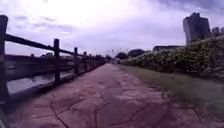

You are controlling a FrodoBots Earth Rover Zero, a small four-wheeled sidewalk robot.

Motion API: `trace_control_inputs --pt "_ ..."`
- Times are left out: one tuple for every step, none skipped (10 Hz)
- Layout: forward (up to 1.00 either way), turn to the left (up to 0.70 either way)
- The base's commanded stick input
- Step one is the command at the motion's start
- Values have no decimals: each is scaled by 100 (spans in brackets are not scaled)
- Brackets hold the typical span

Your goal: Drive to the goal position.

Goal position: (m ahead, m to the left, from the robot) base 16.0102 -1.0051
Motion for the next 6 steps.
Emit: trace_control_inputs --pt "100 0" --pt "100 4" --pt "100 10" --pt "100 15" --pt "100 16" --pt "100 0"
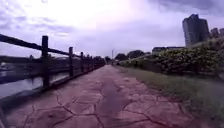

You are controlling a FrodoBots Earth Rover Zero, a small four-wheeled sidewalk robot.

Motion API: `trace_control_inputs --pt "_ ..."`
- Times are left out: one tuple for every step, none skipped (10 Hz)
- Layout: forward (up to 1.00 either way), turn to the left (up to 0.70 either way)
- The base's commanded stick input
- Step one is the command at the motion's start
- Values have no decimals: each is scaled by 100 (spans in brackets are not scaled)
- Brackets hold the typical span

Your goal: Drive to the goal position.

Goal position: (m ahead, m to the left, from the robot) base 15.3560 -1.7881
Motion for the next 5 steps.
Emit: trace_control_inputs --pt "100 0" --pt "100 0" --pt "100 0" --pt "100 0" --pt "100 0"
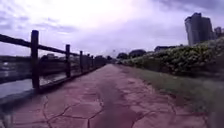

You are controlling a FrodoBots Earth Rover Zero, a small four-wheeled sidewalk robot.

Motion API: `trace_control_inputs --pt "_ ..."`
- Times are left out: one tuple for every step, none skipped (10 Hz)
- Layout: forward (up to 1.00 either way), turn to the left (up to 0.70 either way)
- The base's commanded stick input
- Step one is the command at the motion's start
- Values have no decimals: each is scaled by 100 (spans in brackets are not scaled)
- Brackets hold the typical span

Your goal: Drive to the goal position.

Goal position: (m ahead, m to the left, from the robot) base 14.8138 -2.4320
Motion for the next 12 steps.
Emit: trace_control_inputs --pt "100 0" --pt "100 0" --pt "100 0" --pt "100 2" --pt "100 14" --pt "100 24" --pt "100 0" --pt "100 0" --pt "100 0" --pt "100 0" --pt "100 0" --pt "100 0"
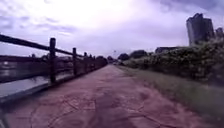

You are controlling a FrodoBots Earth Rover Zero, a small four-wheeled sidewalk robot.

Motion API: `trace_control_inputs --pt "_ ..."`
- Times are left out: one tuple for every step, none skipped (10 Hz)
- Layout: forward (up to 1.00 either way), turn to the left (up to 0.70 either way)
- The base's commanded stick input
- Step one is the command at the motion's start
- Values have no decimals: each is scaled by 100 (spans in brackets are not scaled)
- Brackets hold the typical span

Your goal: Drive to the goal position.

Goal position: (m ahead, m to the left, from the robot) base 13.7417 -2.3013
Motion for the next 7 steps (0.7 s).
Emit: trace_control_inputs --pt "100 0" --pt "100 0" --pt "100 0" --pt "100 0" --pt "100 0" --pt "100 2" --pt "100 21"
